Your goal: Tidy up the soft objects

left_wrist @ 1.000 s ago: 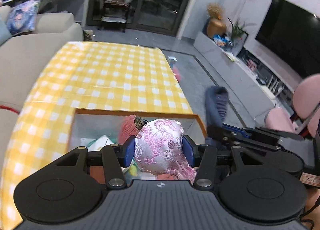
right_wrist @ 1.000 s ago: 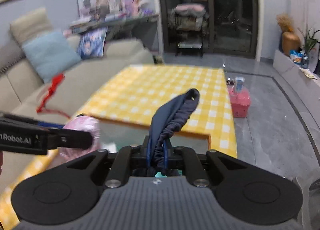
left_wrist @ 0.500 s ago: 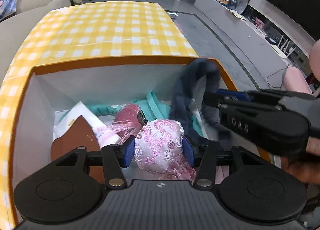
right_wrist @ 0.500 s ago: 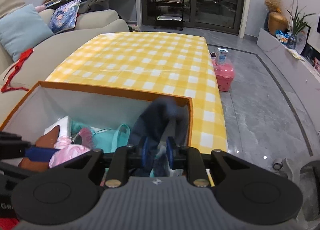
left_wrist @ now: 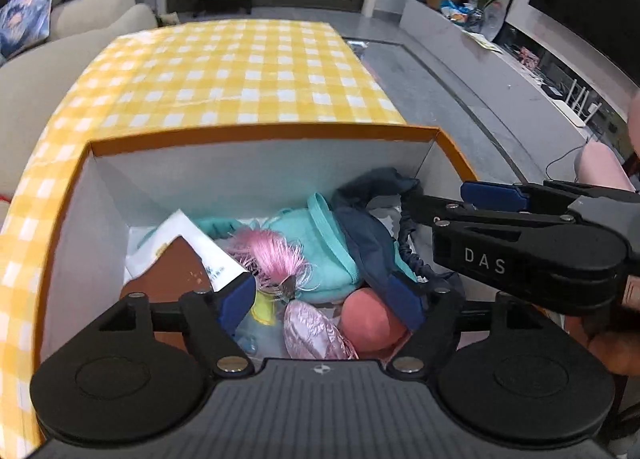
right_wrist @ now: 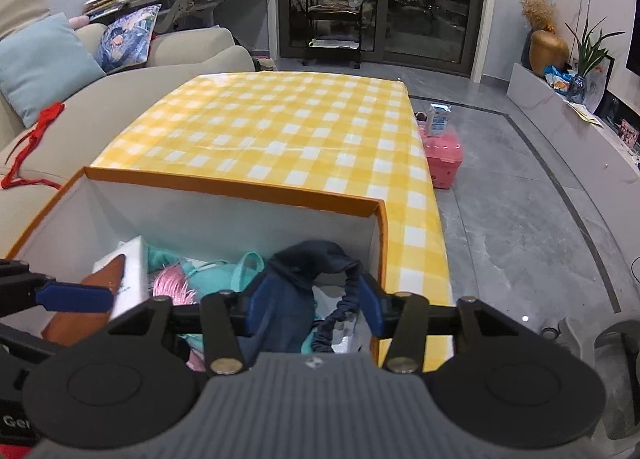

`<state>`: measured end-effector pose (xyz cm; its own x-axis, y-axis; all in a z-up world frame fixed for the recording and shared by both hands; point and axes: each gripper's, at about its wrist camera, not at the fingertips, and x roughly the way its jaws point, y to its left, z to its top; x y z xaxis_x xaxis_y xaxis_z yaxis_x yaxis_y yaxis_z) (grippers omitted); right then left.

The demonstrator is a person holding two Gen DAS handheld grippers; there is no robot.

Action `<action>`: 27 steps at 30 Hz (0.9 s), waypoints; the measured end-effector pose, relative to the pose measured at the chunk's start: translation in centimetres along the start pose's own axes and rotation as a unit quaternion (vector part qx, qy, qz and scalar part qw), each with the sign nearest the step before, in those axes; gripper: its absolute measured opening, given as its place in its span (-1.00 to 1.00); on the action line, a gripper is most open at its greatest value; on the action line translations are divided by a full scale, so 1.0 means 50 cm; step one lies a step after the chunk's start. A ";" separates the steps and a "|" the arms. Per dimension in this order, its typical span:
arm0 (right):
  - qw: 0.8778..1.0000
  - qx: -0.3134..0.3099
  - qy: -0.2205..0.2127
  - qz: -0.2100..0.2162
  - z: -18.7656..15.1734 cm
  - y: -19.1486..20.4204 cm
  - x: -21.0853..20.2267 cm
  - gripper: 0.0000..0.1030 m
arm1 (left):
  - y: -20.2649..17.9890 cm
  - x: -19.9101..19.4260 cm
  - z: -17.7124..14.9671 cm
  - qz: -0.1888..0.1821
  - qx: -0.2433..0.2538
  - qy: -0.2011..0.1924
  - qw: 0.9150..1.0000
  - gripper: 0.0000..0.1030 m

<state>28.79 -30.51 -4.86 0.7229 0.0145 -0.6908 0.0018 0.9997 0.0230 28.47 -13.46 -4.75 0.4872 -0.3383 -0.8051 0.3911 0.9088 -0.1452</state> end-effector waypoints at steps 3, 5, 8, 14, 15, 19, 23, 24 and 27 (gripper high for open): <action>1.000 -0.008 -0.007 0.020 0.003 0.009 -0.014 0.60 | 0.001 -0.012 0.000 0.002 0.012 -0.010 1.000 0.88; 1.000 -0.013 -0.016 0.005 0.008 0.022 -0.028 0.94 | -0.001 -0.018 0.001 0.006 0.016 -0.004 1.000 0.89; 0.999 -0.026 -0.034 -0.025 0.018 0.036 -0.050 0.95 | -0.002 -0.031 0.001 0.000 0.014 -0.006 1.000 0.90; 0.999 -0.021 -0.036 -0.034 0.042 0.039 -0.096 0.95 | -0.012 -0.079 0.005 0.024 0.009 -0.042 0.999 0.92; 0.998 -0.024 -0.038 -0.038 0.045 0.039 -0.104 0.95 | -0.014 -0.087 0.008 0.026 0.012 -0.044 0.999 0.92; 0.998 -0.001 -0.030 -0.059 0.055 0.035 -0.135 0.95 | -0.035 -0.126 0.003 0.067 0.043 -0.084 0.993 0.92; 0.993 0.002 -0.054 -0.102 0.056 0.044 -0.188 0.95 | -0.028 -0.148 -0.009 0.105 -0.010 -0.093 0.990 0.75; 0.992 0.003 -0.058 -0.109 0.055 0.046 -0.206 0.95 | -0.023 -0.158 -0.011 0.098 -0.027 -0.095 0.990 0.70; 0.991 0.027 -0.063 -0.113 0.047 0.042 -0.266 0.95 | -0.018 -0.195 -0.016 0.069 -0.027 -0.110 0.991 0.69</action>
<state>20.78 -28.63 6.06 0.7800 -0.2157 -0.5874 0.2087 0.9746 -0.0808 22.74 -10.81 2.77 0.6944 -0.2498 -0.6748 0.2691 0.9599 -0.0783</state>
